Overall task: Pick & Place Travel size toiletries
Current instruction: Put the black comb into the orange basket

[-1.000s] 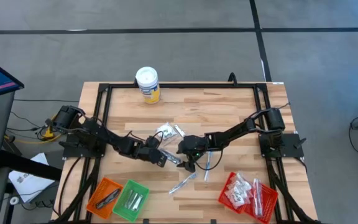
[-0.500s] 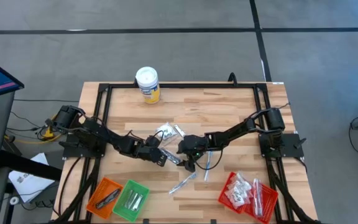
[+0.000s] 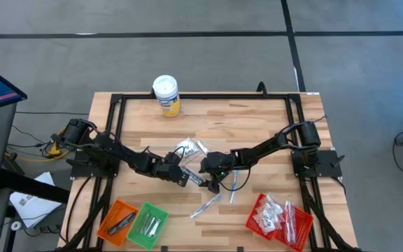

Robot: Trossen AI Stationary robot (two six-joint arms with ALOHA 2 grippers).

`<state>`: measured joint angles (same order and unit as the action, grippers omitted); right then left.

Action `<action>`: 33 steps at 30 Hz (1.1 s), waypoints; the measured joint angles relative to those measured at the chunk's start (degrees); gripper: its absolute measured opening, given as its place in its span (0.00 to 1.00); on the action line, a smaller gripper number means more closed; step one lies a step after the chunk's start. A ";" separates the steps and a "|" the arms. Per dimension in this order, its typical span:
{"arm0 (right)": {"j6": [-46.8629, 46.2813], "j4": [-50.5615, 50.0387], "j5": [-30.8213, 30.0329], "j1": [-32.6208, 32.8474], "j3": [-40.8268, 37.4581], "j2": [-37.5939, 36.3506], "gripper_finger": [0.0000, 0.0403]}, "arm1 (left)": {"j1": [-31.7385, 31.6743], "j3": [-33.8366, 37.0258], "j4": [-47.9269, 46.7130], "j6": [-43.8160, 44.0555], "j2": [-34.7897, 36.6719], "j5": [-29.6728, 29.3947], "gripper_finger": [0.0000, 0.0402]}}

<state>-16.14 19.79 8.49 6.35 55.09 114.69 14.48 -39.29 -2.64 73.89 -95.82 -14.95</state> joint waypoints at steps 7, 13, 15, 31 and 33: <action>-0.01 -0.06 0.00 0.00 0.00 0.02 0.80 | 0.86 0.22 2.12 -2.59 1.74 -1.37 0.00; -0.01 -0.04 0.00 0.00 -0.01 0.02 0.80 | 0.83 0.20 3.63 -2.73 1.71 -3.15 0.00; 0.00 -0.04 0.00 0.00 -0.02 0.02 0.80 | 0.25 0.20 3.44 -2.71 1.71 -3.29 0.00; -0.02 -0.08 0.00 -0.02 -0.02 0.04 0.80 | 0.57 0.01 4.06 -1.46 -0.45 -1.61 0.00; -0.03 -0.04 0.00 -0.06 -0.02 0.04 0.80 | 0.57 0.02 4.14 -1.23 -0.76 -1.17 0.00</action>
<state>-16.17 19.75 8.49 6.29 55.07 114.74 15.05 -39.27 1.50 72.66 -96.58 -16.12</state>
